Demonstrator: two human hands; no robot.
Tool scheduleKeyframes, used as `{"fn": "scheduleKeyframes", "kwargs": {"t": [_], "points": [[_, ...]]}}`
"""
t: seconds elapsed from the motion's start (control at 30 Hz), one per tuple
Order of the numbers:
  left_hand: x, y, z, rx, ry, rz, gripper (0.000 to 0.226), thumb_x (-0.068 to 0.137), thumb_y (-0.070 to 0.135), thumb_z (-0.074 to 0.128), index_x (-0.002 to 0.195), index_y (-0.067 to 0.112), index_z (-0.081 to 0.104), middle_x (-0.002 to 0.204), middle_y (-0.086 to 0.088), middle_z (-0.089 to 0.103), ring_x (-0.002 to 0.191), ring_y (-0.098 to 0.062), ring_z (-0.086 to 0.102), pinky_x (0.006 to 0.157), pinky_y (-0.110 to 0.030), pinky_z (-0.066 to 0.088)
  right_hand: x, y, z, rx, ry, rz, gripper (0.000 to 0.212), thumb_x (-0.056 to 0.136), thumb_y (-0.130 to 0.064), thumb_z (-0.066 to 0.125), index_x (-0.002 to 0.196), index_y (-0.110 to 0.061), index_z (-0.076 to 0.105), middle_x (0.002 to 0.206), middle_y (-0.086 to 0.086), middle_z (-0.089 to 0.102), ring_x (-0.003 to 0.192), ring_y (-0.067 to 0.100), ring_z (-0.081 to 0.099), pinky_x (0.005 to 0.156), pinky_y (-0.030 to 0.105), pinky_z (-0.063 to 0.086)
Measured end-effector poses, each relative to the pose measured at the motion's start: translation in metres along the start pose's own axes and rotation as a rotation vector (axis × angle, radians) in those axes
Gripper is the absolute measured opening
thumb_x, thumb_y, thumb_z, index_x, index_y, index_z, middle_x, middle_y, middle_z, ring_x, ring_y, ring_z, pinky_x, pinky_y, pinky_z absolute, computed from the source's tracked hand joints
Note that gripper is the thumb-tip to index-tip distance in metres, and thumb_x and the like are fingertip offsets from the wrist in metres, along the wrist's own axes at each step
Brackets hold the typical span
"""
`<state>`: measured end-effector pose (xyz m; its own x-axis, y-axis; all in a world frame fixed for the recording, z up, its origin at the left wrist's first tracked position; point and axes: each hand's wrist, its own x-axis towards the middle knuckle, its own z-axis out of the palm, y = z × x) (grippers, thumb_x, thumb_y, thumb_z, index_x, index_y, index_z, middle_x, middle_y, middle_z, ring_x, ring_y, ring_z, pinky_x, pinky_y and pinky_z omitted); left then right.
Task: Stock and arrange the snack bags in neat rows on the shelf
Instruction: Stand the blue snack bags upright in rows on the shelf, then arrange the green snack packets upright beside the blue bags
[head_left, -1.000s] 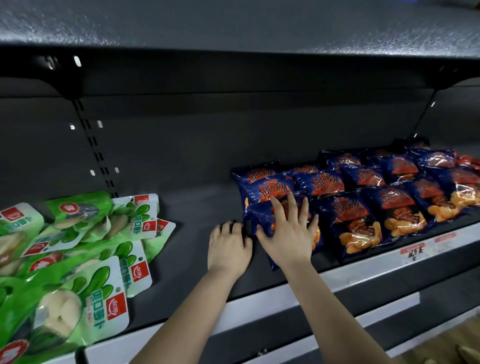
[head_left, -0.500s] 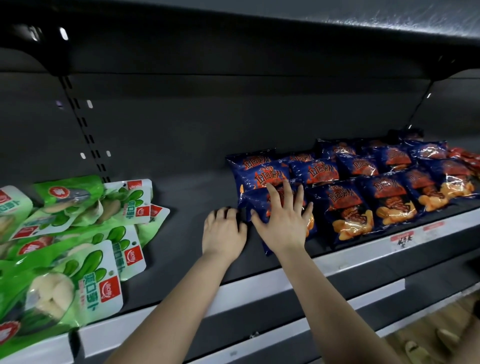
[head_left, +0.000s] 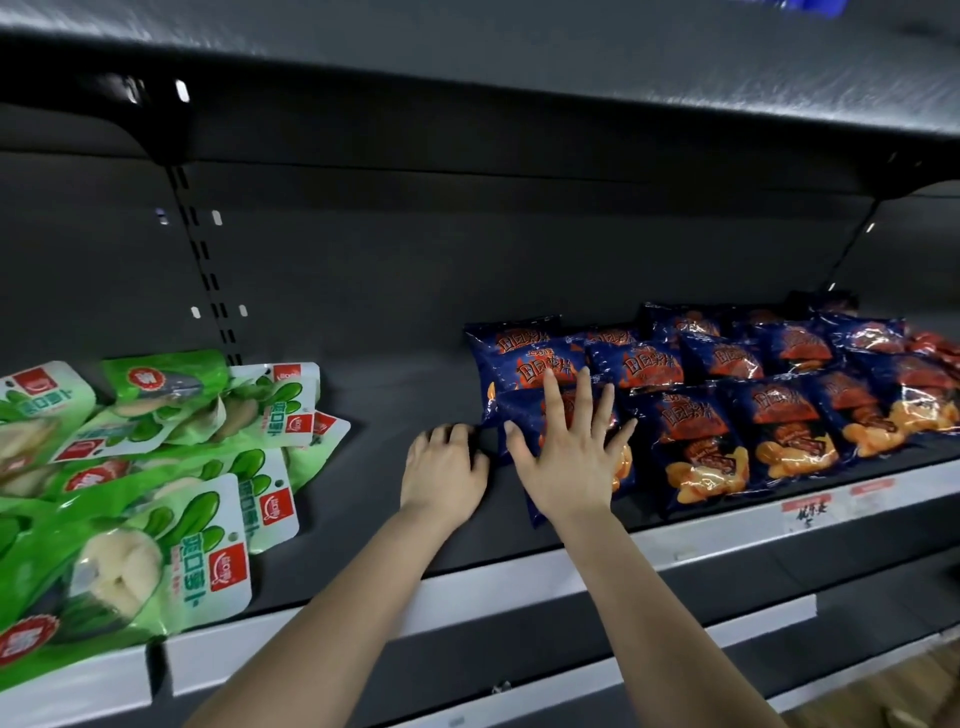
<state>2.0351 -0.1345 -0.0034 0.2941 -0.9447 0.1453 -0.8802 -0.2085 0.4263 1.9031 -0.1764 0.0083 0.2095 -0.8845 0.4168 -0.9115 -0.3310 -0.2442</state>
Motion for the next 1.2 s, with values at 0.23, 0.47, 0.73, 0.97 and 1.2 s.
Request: {"fn": "scheduleKeyframes", "kwargs": {"t": [0.23,0.47,0.73,0.97,1.2], "points": [[-0.012,-0.042,-0.045,0.123,0.090,-0.038,0.041,0.093,0.031,0.041,0.130,0.013,0.045,0.130,-0.012,0.050,0.123,-0.030,0.040,0.108,-0.036,0.028,0.001,-0.077,-0.011,0.214,0.147,-0.250,0.061,0.092,-0.046,0.035,0.149,-0.026,0.027,0.158,0.011,0.018,0.146,0.031,0.012,0.115,0.051,0.008],[-0.051,-0.125,-0.092,0.326,0.039,-0.181,0.053,0.092,0.037,0.043,0.142,0.023,0.034,0.153,0.002,0.027,0.143,-0.020,0.016,0.116,-0.043,0.011,-0.010,-0.162,0.026,0.280,-0.340,-0.310,0.063,0.098,-0.044,0.036,0.153,-0.024,0.014,0.161,0.007,-0.002,0.148,0.024,-0.002,0.118,0.044,0.002],[-0.081,-0.168,-0.097,0.342,0.089,-0.123,0.052,0.091,0.038,0.041,0.142,0.030,0.032,0.156,0.011,0.020,0.146,-0.013,0.009,0.118,-0.040,0.009,-0.026,-0.220,0.061,0.365,-0.466,-0.305,0.052,0.095,-0.027,0.042,0.143,-0.010,0.035,0.138,0.019,0.042,0.128,0.033,0.037,0.106,0.034,0.031],[-0.080,-0.176,-0.094,0.320,0.166,-0.145,0.045,0.092,0.035,0.038,0.136,0.029,0.039,0.153,0.012,0.025,0.145,-0.012,0.011,0.117,-0.041,0.010,-0.013,-0.211,0.063,0.761,-0.255,-0.057,0.048,0.084,0.008,0.052,0.125,-0.015,0.060,0.117,0.015,0.057,0.108,0.023,0.052,0.082,0.008,0.028],[-0.079,-0.175,-0.094,0.310,0.199,-0.171,0.047,0.093,0.036,0.035,0.140,0.031,0.036,0.152,0.016,0.028,0.144,-0.009,0.014,0.117,-0.038,0.007,-0.002,-0.194,0.038,0.983,-0.019,0.021,0.053,0.080,0.015,0.049,0.122,-0.014,0.062,0.108,0.007,0.061,0.102,0.024,0.060,0.084,0.013,0.038]]}}
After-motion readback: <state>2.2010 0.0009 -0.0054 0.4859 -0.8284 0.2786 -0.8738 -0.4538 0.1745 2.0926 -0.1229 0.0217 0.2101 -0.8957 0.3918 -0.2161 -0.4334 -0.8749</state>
